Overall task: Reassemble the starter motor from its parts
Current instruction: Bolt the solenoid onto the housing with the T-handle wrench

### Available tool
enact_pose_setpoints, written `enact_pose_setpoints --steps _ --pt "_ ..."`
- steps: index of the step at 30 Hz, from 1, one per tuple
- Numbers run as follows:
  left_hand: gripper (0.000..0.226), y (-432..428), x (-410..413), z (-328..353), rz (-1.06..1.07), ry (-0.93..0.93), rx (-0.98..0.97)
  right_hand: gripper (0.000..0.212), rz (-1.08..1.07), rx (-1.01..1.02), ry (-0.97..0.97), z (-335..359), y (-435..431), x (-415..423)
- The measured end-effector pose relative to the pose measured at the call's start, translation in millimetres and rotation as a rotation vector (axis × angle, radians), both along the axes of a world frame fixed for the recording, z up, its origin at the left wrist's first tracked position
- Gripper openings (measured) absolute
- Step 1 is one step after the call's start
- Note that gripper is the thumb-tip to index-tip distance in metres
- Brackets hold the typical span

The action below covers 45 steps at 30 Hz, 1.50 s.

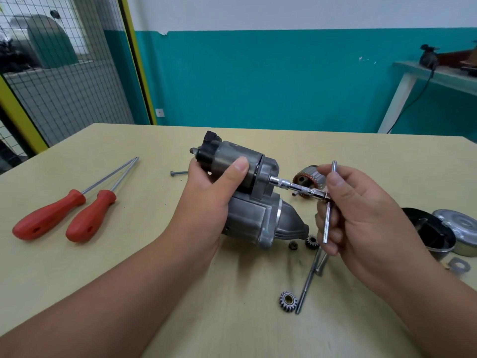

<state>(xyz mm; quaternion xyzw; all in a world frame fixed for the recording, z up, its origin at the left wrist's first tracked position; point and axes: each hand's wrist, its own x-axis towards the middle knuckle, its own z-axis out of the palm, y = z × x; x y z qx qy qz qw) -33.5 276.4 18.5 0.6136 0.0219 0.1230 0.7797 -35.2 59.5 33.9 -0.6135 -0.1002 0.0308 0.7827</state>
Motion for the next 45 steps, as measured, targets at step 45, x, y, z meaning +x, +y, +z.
enact_pose_setpoints --steps 45 --pt "0.064 23.5 14.4 -9.7 -0.237 0.058 -0.298 0.021 -0.172 -0.765 -0.496 2.9 0.1 -9.8"
